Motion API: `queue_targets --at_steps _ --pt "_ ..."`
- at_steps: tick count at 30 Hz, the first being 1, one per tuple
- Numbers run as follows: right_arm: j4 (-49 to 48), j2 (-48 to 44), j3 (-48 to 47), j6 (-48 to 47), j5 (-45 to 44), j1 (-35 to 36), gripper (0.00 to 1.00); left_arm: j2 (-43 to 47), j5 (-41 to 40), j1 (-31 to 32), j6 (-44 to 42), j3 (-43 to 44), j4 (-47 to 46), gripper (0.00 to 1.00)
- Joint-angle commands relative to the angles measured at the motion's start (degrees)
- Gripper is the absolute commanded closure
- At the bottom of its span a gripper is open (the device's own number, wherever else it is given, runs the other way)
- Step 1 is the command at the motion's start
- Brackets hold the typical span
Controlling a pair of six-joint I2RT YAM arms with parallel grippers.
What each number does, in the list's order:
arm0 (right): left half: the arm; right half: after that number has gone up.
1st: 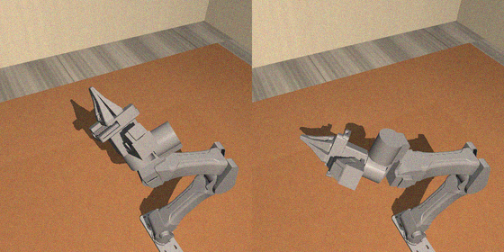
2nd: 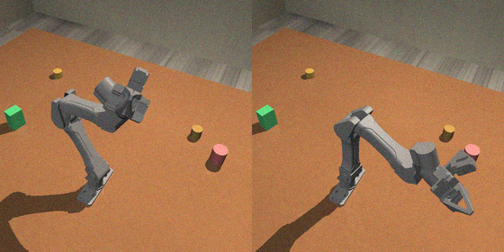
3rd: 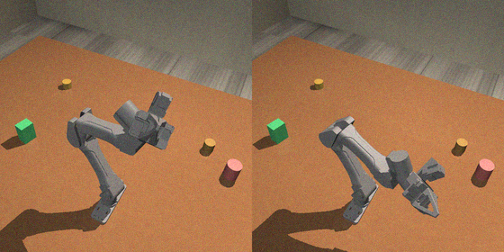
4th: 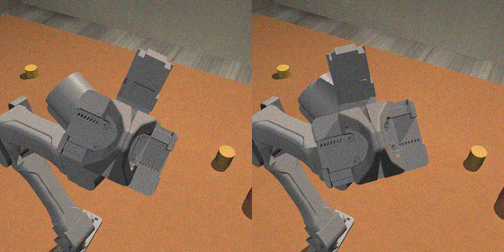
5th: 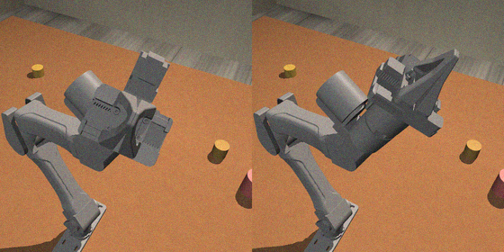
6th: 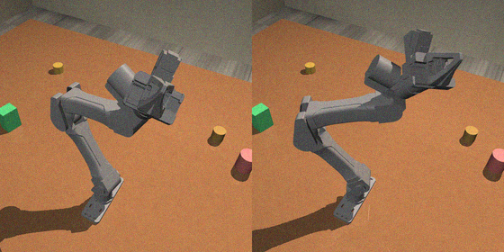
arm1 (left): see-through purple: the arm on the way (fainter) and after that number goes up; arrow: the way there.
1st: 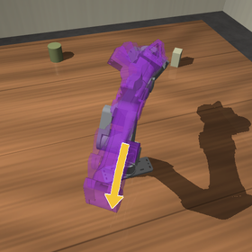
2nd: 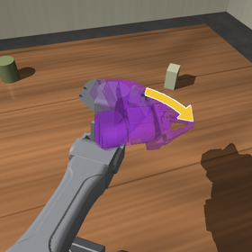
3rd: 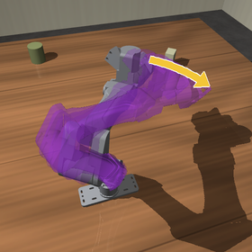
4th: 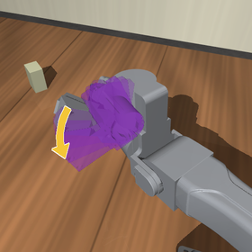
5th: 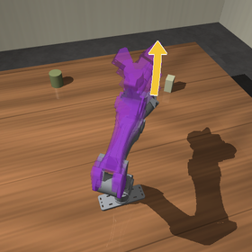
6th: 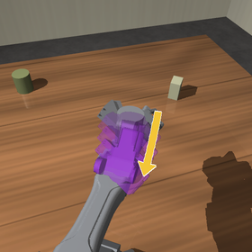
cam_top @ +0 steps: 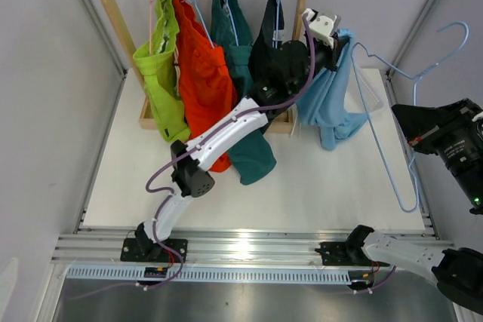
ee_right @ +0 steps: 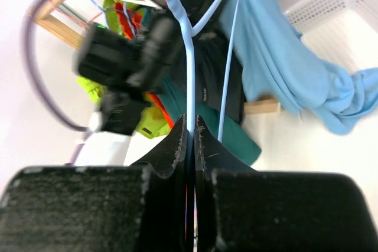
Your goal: Remove the shorts from the hanger
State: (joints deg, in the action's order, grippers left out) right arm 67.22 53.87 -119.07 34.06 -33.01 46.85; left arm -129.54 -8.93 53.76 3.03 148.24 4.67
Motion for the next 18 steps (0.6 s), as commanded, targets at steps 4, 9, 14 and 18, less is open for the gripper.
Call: queue_targets --at_steps 4,9,14,18 --pt "-8.8 -4.4 10.0 -1.0 7.3 -3.3 1.0 -7.8 5.0 -3.0 5.7 2.6 -27.5 0.9" --pt "-9.6 -5.8 13.5 -2.7 7.2 -5.4 1.0 -16.4 2.3 -3.0 7.6 4.3 -39.1 0.86" --pt "-12.0 -7.7 18.6 -3.4 6.9 -6.2 1.0 -22.9 -1.2 -4.3 12.5 3.6 -41.8 0.52" --pt "-14.7 -6.9 21.0 -4.4 7.5 -6.3 1.0 -24.0 -3.1 -4.3 13.3 1.6 -37.9 0.01"
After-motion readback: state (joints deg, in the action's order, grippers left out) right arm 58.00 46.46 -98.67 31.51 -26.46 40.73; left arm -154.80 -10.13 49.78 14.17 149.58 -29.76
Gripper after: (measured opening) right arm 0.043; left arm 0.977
